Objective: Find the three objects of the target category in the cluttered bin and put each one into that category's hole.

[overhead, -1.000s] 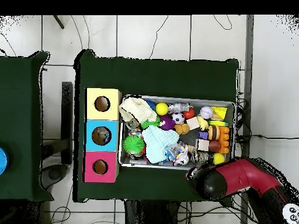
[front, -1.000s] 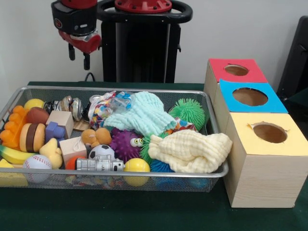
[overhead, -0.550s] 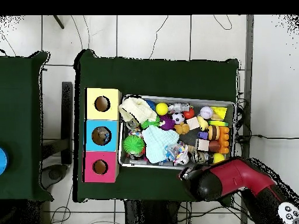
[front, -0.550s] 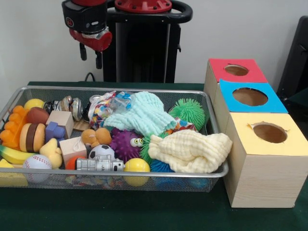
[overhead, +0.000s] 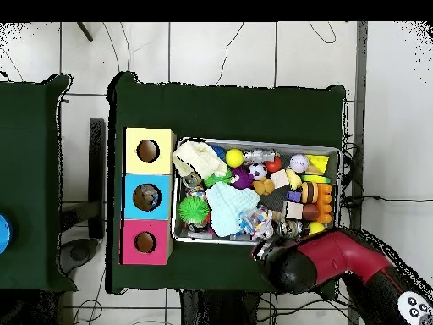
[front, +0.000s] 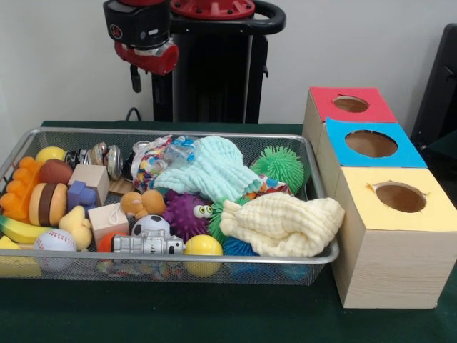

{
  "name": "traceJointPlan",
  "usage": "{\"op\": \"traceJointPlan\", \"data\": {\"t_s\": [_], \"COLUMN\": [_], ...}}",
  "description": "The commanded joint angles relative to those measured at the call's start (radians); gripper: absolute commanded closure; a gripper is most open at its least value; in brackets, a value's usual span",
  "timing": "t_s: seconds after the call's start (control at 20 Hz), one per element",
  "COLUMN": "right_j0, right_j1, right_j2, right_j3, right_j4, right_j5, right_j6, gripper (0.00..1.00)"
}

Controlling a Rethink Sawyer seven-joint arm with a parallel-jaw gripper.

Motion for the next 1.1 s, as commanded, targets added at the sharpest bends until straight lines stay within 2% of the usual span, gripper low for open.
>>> {"op": "traceJointPlan", "data": {"t_s": [0.05,0.85,1.1], "right_j0": [-0.010,0.034,0.026], "right_j1": [0.040,0.129,0.141], "right_j2": [0.062,-0.002,-0.001], "right_j3": [0.002,-0.058,-0.064], "right_j4": [0.019,-0.081,-0.086], "right_j5": [-0.067,-0.145,-0.161], "right_j6": [-0.003,0.048,0.047], "gripper": [0.00,0.00,0.00]}}
